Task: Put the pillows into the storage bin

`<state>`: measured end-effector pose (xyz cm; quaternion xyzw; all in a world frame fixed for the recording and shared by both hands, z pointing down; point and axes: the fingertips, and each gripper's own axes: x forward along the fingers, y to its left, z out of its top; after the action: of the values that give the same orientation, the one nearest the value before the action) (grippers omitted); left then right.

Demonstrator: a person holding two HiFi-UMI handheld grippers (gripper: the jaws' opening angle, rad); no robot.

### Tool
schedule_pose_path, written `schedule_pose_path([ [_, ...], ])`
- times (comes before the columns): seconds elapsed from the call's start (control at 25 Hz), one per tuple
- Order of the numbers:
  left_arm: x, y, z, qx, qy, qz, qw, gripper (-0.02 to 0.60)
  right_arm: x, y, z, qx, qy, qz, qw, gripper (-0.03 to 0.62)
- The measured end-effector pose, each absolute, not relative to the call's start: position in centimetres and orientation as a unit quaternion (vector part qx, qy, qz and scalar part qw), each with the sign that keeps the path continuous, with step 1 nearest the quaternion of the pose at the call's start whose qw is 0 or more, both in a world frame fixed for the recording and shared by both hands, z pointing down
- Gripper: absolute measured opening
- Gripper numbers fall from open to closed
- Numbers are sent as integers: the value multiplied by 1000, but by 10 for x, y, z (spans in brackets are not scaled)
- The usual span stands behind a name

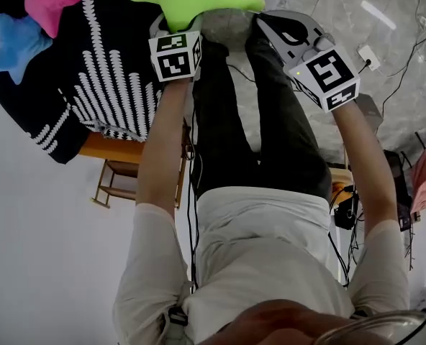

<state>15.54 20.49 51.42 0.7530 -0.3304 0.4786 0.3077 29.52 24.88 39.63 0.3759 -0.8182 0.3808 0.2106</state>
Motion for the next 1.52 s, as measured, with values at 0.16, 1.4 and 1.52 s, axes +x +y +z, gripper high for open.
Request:
schedule_pose_path([
  [0.16, 189, 192, 516, 769, -311, 477, 290, 273, 309, 246, 395, 384, -816, 381, 204, 0],
  [1.4, 133, 163, 486, 763, -356, 447, 301, 466, 270, 215, 384, 309, -857, 341, 231, 0],
  [1.52, 106, 149, 481, 758, -376, 441, 299, 466, 254, 206, 383, 300, -860, 335, 240, 0],
])
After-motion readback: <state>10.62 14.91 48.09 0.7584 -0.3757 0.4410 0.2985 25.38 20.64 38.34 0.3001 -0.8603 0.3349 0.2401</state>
